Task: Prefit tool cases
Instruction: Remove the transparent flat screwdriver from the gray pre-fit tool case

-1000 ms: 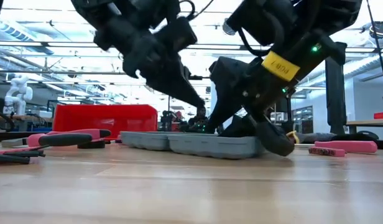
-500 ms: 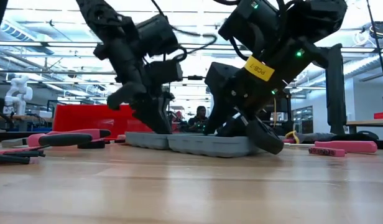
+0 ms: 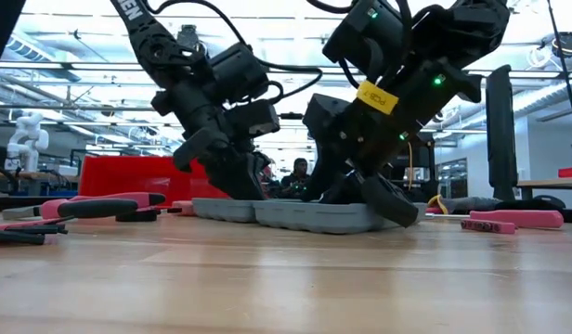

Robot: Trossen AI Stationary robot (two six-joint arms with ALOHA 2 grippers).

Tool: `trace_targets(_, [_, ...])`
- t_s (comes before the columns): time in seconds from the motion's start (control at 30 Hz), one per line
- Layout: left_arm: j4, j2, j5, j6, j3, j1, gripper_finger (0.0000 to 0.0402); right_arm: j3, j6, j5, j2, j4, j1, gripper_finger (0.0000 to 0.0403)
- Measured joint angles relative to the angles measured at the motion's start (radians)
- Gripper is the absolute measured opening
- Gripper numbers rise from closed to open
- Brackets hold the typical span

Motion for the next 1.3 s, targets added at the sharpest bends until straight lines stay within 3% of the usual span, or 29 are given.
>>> trace_targets(0.4, [0.005, 0.001, 0.052, 0.015, -0.003, 0.001, 0.0, -0.002, -0.009, 0.003, 0.001, 0.031, -0.008, 0.0133])
trace_targets(0.73, [0.009, 0.002, 0.114, 0.048, -0.005, 0.001, 0.0, -0.001, -0.028, 0.037, 0.001, 0.042, -0.008, 0.009])
trace_targets(0.93, [0.008, 0.006, 0.208, 0.06, -0.005, -0.007, 0.0, 0.002, -0.152, -0.162, 0.0, 0.038, -0.01, 0.0075])
trace_targets(1.03, [0.009, 0.008, 0.261, 0.075, -0.005, -0.008, 0.0, 0.004, -0.113, -0.175, 0.0, 0.045, -0.012, 0.0077])
trace_targets(1.3, [0.012, 0.008, 0.275, 0.079, -0.007, -0.028, 0.0, 0.003, -0.118, -0.208, -0.001, 0.094, -0.014, 0.0078])
